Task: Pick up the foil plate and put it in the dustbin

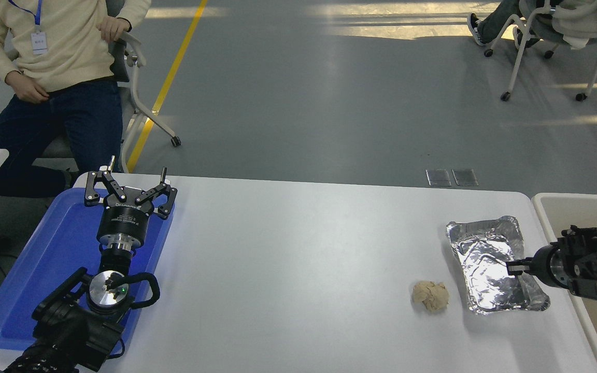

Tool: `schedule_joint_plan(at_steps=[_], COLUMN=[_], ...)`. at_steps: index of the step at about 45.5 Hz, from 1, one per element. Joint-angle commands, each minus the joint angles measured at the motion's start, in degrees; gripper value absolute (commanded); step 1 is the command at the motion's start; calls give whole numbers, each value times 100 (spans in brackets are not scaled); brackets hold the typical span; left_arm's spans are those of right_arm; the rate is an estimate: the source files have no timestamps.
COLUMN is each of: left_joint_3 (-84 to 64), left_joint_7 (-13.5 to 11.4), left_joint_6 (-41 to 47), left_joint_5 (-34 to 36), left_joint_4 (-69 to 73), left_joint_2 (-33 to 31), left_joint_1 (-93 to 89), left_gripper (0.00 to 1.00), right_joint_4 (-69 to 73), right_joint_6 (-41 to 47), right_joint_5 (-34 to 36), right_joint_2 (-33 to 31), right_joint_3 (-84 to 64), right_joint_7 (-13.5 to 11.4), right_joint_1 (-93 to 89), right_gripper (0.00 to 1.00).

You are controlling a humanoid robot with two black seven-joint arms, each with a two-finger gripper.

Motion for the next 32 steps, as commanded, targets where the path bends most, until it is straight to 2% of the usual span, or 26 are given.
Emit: schedule_joint_plan(at_steps=[1,10,21,32], left_joint_3=[0,0,0,0], left_joint_7=[0,0,9,9], left_joint_6=[-7,-7,-7,-7], left_joint_5=[0,8,8,8], left_joint_4=[0,0,0,0], left_joint_2=[0,0,0,0], left_joint_1=[0,0,0,0], left_gripper=[100,100,100,100], right_joint_4=[720,1608,2206,2909], right_joint_6=[189,461,1278,2078], right_joint_5=[-303,-725,-1191,-1394], right_joint_2=[-435,-875,-1437,-1701], right_joint_3=[-23,-58,-58,-277], right_joint_7=[12,-6,-32,-50], right_joint_1=[904,1923,3039,4331], right_gripper=[0,0,0,0])
